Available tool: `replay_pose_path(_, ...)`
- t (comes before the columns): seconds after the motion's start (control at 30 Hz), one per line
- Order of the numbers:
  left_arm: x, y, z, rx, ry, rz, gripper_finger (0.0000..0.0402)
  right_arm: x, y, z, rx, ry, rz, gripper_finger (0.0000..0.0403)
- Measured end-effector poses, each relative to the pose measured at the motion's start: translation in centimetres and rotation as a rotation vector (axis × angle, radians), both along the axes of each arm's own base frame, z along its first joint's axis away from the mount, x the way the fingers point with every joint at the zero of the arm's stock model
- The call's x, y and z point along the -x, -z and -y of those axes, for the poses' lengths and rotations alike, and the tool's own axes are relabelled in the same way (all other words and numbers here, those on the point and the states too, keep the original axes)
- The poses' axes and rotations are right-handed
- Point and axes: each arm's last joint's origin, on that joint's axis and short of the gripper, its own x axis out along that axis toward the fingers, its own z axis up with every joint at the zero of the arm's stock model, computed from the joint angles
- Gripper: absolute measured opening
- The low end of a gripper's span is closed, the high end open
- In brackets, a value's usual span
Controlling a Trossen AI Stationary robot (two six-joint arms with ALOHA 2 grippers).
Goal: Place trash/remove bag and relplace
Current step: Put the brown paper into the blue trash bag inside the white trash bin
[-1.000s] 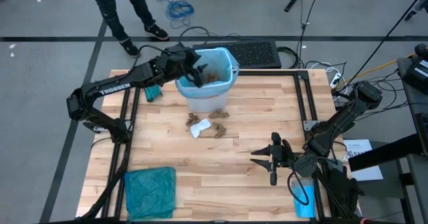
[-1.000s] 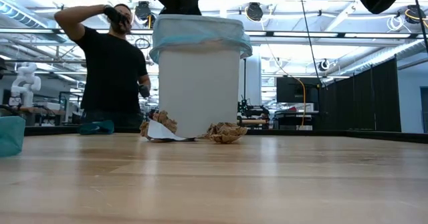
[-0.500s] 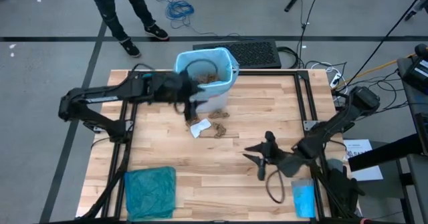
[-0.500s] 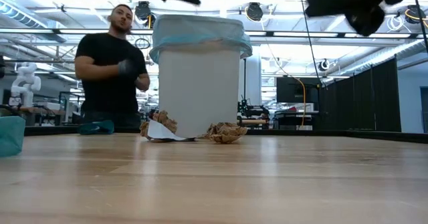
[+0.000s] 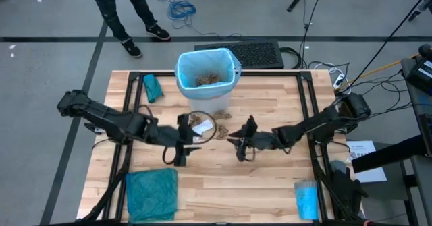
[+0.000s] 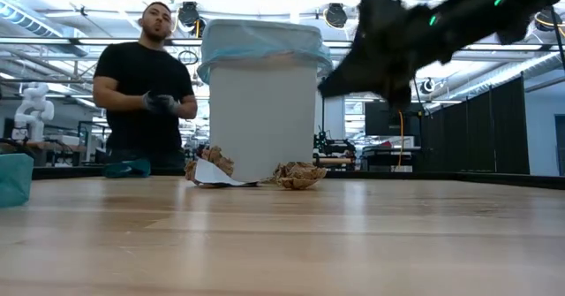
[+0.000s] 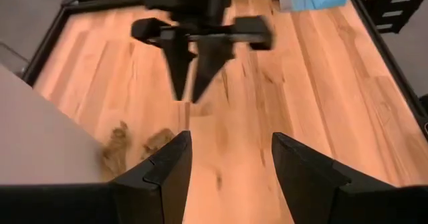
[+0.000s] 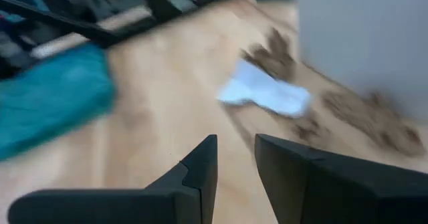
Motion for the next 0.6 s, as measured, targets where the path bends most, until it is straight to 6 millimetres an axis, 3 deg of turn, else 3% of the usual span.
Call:
replay_pose_path(0.23, 0.9, 1.9, 3.1, 0.036, 0.033, 0.062, 0.0201, -1.2, 3.5, 3.0, -0.086, 0.073, -0.094, 0.0093)
replay_pose_path(0.6, 0.7, 2.9, 3.8, 0.015, 0.016, 0.074, 0.0201, -2.6, 6.3, 5.0, -0.14, 0.084, -0.051, 0.0093)
